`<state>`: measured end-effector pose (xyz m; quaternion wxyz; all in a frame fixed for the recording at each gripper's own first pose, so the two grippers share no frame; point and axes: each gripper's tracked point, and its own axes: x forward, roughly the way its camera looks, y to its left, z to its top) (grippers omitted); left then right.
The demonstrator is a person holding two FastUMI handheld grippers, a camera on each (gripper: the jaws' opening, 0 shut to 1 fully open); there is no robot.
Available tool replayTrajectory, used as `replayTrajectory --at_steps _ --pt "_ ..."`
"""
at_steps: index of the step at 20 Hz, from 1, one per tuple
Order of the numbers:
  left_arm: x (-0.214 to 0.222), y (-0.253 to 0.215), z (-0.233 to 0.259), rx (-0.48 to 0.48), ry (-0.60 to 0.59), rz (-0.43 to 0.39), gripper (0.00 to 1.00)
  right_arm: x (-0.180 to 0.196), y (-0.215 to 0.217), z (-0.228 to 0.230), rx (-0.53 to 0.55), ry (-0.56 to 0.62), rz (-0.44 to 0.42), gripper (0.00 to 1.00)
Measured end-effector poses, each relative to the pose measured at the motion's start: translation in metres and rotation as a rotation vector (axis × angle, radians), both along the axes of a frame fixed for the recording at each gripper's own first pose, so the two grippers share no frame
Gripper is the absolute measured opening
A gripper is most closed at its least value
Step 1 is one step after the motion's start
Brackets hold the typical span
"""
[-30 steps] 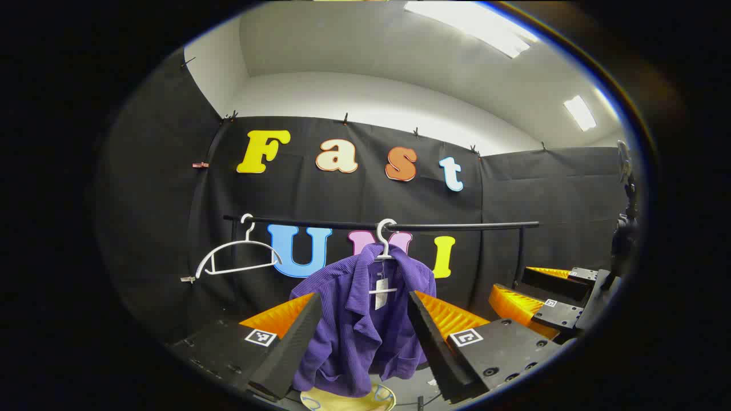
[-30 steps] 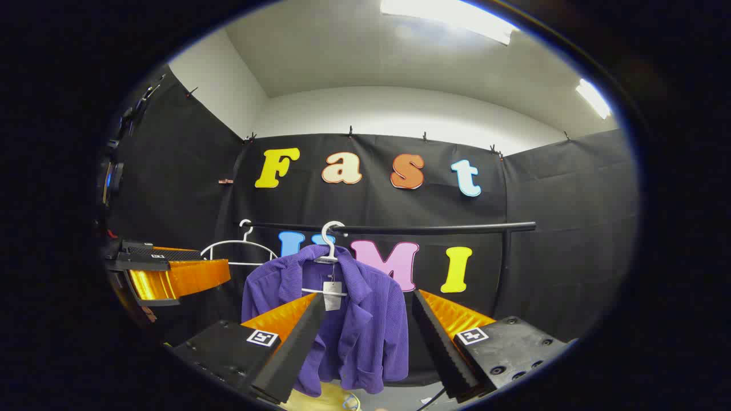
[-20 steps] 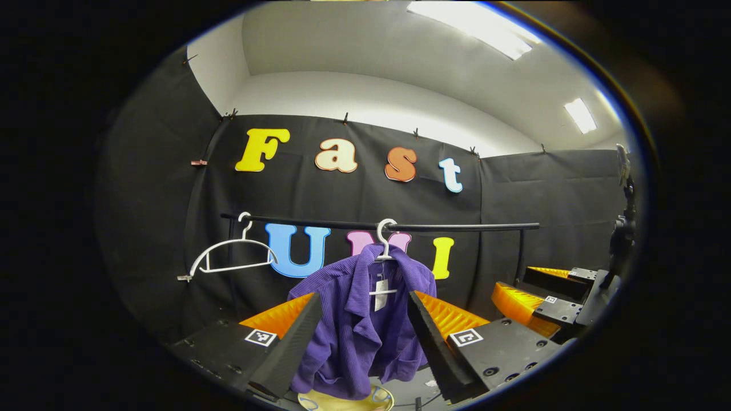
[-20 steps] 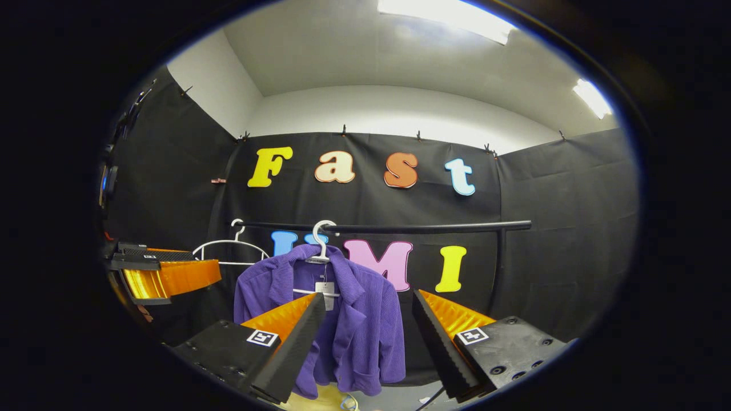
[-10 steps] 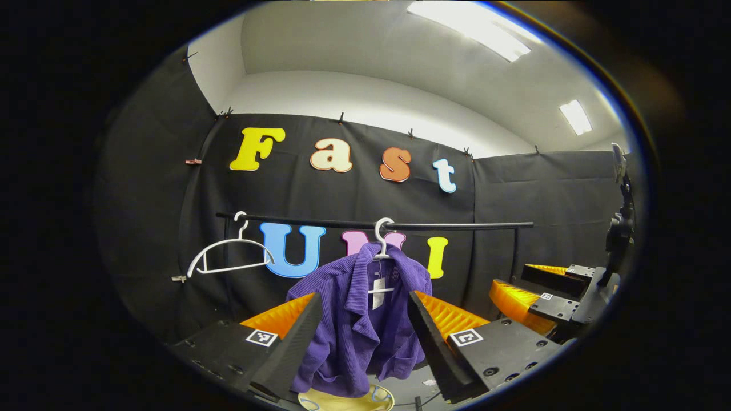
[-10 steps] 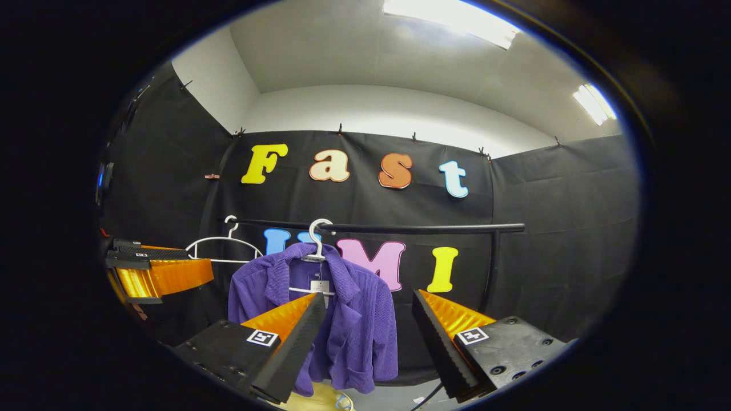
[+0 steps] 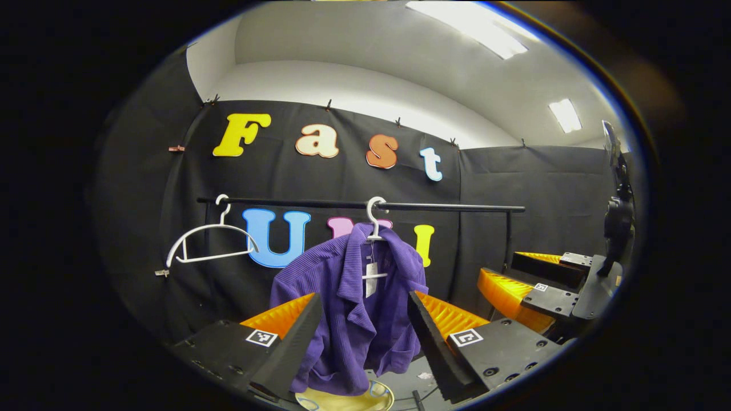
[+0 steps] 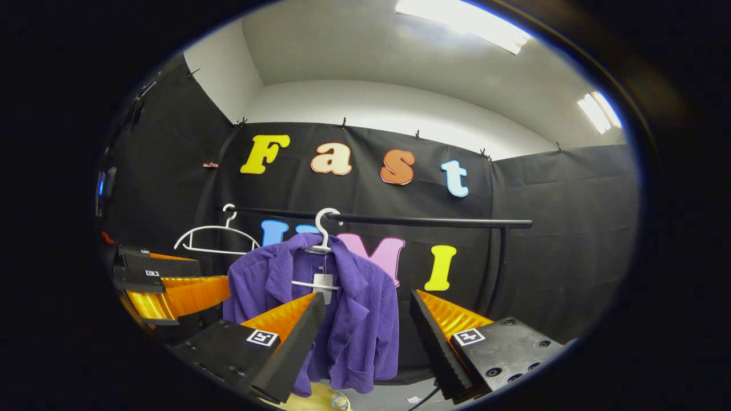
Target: Grasp the clothes on the hanger with both hands and then place them into the laundry hamper below.
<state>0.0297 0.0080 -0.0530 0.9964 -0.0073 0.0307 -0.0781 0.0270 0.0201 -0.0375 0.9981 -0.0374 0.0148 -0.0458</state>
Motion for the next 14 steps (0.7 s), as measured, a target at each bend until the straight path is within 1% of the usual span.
replayTrajectory --at_steps 3,6,7,9,11,14 --pt "0.027 -0.007 -0.018 -0.009 0.009 0.017 0.94 0.032 -0.003 -0.028 0.007 0.024 0.028 0.95" --pt "0.061 -0.022 -0.048 -0.033 0.017 0.038 0.93 0.071 -0.011 -0.061 0.010 0.040 0.069 0.95" --pt "0.072 -0.023 -0.056 -0.034 0.015 0.054 0.93 0.083 -0.011 -0.074 0.018 0.055 0.090 0.95" --pt "0.093 -0.019 -0.074 -0.028 0.020 0.109 0.93 0.103 -0.009 -0.100 0.050 0.095 0.144 0.94" --pt "0.114 -0.018 -0.096 -0.029 0.049 0.145 0.93 0.120 -0.011 -0.124 0.070 0.137 0.176 0.94" --pt "0.135 -0.014 -0.124 -0.015 0.098 0.196 0.93 0.134 -0.010 -0.149 0.099 0.183 0.220 0.94"
